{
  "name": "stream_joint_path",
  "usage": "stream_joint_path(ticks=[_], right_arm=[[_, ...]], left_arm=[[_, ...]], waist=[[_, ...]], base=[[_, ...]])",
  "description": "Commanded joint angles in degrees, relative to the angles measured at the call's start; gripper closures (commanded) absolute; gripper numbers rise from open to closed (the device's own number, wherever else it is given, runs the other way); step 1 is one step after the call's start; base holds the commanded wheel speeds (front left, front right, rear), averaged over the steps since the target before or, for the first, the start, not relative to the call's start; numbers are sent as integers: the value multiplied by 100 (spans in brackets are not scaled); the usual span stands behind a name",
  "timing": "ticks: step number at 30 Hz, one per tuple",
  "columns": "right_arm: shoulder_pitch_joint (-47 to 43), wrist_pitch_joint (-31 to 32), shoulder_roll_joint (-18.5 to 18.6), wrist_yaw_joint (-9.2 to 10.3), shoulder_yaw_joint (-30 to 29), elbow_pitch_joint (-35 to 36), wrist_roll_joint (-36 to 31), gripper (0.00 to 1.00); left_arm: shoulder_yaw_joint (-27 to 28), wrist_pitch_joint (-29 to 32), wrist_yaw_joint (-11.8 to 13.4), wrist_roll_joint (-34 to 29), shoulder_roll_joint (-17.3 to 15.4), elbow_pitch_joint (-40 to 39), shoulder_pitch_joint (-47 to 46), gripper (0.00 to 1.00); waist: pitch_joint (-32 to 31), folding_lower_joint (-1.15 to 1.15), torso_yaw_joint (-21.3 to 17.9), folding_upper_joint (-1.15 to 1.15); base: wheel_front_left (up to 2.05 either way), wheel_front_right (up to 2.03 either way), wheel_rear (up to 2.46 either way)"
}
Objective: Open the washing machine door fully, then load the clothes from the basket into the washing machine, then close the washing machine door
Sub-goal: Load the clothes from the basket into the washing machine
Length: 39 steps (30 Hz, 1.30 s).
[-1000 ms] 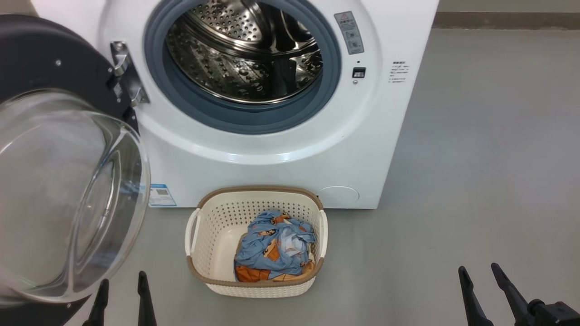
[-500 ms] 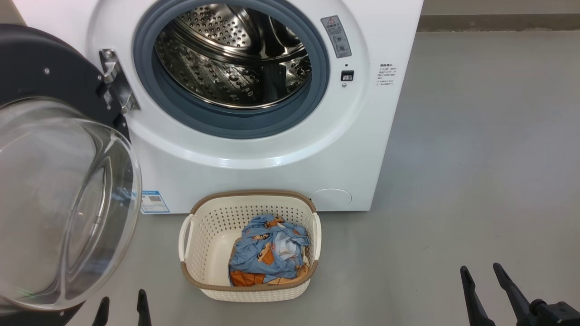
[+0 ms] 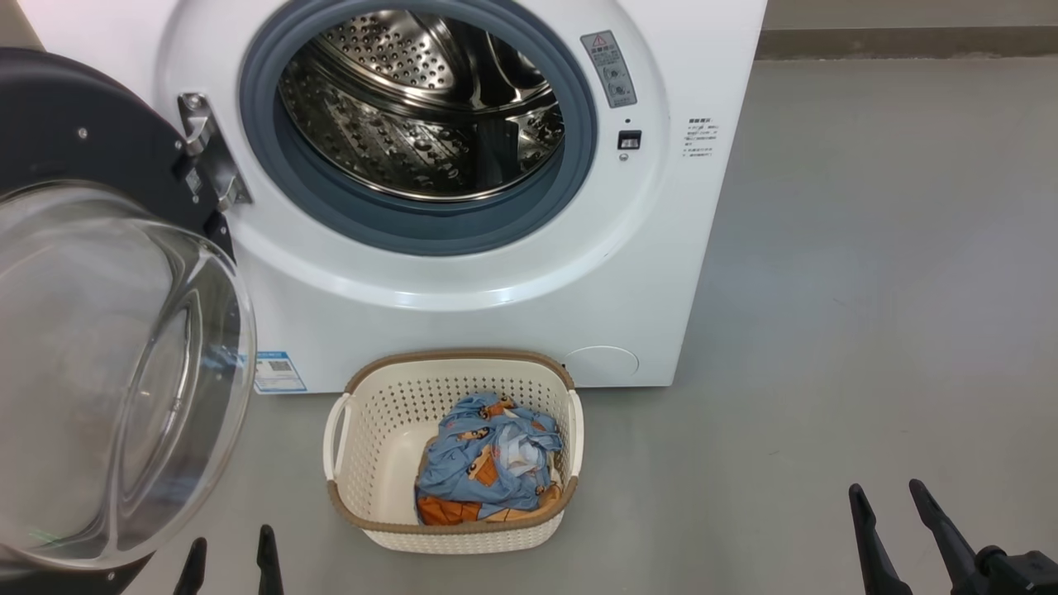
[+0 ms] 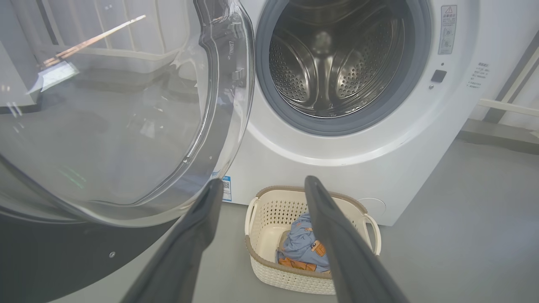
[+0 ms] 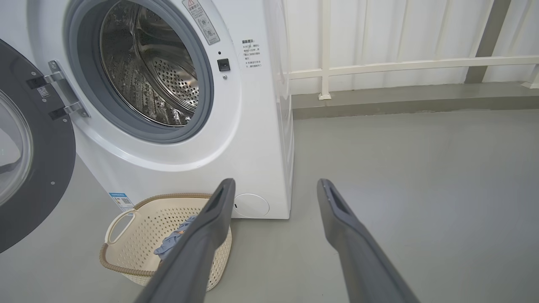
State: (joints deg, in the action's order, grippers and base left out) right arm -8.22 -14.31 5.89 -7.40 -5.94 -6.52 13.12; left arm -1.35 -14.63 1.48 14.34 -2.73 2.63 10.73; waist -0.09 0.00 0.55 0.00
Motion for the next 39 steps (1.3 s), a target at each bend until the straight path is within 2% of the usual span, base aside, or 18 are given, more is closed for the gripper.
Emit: stream_joint_path(ticks=[1,39], right_arm=[[187,-69,102,-9,136,118,-40,0],[170,-69,66,-9,133,110,-19,0]], left_arm=[[168,-37,-15,-33,-16,-173,-64,0],[193,-37,-24,-186,-15,30,-81,0]], waist=[[-3,0,-6,0],[-7,0,3,0]], base=[[0,0,0],[0,0,0]])
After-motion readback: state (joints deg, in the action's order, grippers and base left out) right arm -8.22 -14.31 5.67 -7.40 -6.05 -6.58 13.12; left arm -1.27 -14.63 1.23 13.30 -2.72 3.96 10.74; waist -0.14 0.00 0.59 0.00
